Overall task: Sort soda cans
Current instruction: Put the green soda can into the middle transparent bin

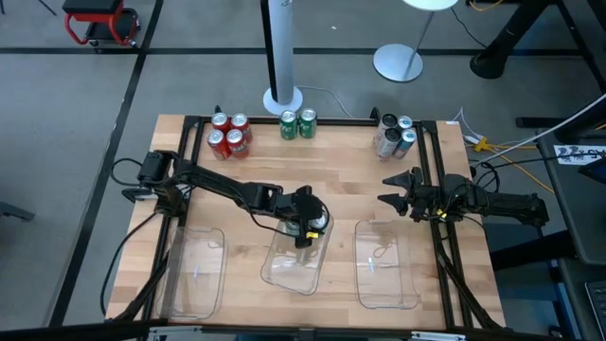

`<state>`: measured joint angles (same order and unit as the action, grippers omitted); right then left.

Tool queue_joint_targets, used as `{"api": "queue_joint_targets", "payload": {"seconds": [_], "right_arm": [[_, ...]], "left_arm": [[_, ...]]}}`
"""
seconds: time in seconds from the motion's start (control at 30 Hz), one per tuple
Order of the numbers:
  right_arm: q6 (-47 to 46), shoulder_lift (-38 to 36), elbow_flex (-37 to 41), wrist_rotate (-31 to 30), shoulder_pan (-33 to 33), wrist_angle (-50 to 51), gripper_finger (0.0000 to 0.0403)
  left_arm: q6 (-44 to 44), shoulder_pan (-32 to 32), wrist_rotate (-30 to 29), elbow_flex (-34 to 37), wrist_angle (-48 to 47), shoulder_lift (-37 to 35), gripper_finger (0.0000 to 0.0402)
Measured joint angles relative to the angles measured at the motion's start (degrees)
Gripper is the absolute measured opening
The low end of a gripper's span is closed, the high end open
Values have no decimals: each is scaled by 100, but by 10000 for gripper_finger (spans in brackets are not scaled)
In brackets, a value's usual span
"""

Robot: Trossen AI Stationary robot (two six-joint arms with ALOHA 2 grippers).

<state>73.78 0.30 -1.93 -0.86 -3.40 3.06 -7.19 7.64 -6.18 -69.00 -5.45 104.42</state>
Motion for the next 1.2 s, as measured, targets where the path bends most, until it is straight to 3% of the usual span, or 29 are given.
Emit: {"api": "queue_joint_targets", "payload": {"seconds": [0.8, 1.2], "right_arm": [[0, -2, -1, 0, 0, 5, 376], [0, 0, -1, -1, 1, 6, 376]], "left_arm": [[32, 13, 4, 14, -62, 11, 326], [523, -17, 532, 33, -165, 33, 341]]}}
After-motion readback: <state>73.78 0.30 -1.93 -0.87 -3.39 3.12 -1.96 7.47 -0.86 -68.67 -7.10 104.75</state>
